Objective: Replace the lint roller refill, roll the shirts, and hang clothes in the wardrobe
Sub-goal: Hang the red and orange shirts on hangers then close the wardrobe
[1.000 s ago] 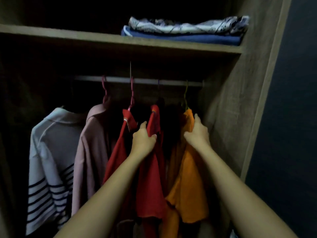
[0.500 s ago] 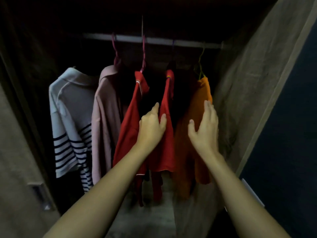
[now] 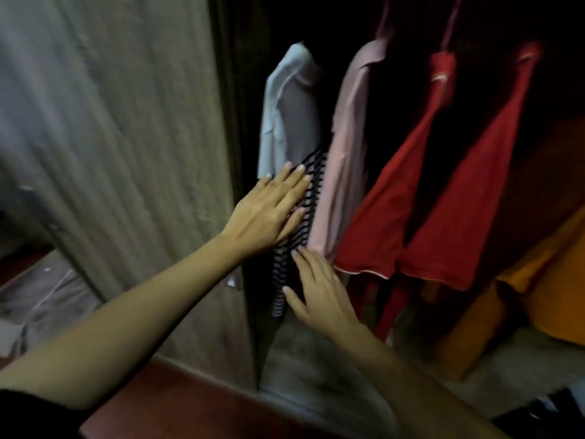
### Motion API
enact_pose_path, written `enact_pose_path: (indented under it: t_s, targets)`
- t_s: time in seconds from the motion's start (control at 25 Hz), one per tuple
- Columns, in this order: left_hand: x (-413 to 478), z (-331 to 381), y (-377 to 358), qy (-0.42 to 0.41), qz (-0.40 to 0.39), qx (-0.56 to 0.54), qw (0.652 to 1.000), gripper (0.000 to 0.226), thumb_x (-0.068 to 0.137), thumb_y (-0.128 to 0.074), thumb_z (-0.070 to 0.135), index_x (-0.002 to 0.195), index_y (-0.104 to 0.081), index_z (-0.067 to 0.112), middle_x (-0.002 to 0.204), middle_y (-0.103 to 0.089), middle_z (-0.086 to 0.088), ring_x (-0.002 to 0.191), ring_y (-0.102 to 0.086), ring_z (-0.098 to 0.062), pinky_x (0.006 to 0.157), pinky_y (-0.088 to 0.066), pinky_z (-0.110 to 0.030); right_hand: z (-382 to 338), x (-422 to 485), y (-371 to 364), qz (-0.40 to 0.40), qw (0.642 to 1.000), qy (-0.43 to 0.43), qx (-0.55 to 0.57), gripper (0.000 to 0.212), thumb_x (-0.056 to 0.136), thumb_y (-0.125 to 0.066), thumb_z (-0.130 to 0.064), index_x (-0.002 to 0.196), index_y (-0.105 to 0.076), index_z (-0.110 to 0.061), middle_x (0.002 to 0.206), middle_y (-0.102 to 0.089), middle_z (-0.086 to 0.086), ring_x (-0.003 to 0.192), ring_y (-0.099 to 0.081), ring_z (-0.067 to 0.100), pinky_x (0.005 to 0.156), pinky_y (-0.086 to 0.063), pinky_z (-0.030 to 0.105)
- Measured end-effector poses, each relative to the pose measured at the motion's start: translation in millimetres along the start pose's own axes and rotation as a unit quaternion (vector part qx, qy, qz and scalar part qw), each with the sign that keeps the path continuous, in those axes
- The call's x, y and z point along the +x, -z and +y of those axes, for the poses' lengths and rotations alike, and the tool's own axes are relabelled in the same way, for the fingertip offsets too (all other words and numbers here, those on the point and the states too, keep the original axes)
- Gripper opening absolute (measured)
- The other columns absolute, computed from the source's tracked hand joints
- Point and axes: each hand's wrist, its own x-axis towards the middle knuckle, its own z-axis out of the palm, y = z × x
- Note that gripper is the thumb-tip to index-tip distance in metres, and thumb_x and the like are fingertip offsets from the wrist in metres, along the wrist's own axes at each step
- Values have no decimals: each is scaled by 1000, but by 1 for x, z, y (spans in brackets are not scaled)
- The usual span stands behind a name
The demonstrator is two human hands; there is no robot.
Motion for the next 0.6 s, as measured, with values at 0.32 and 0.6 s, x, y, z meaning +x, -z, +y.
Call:
enact_pose_path:
  t_s: [0.32,0.6]
  targets:
    - [-81,-115,24,-75,-33,101,991,48,97,-40,28,138,-39,4,144,-43,-15,135,-37,-27,112,-18,-35,-91,31,-128,-154,976,107,-108,57,78,-48,-47,115,-64,-5,112,-69,8,109,-63,22,98,-46,34]
    - [-99,-159,16,-140,-59,112,982,49,99,-35,30,141,-36,5,146,-39,-14,136,-35,-28,113,-15,-37,-108,51,-151,-226,889,169,-361,39,83,-54,-35,117,-64,-19,121,-63,-3,119,-53,15,112,-28,31]
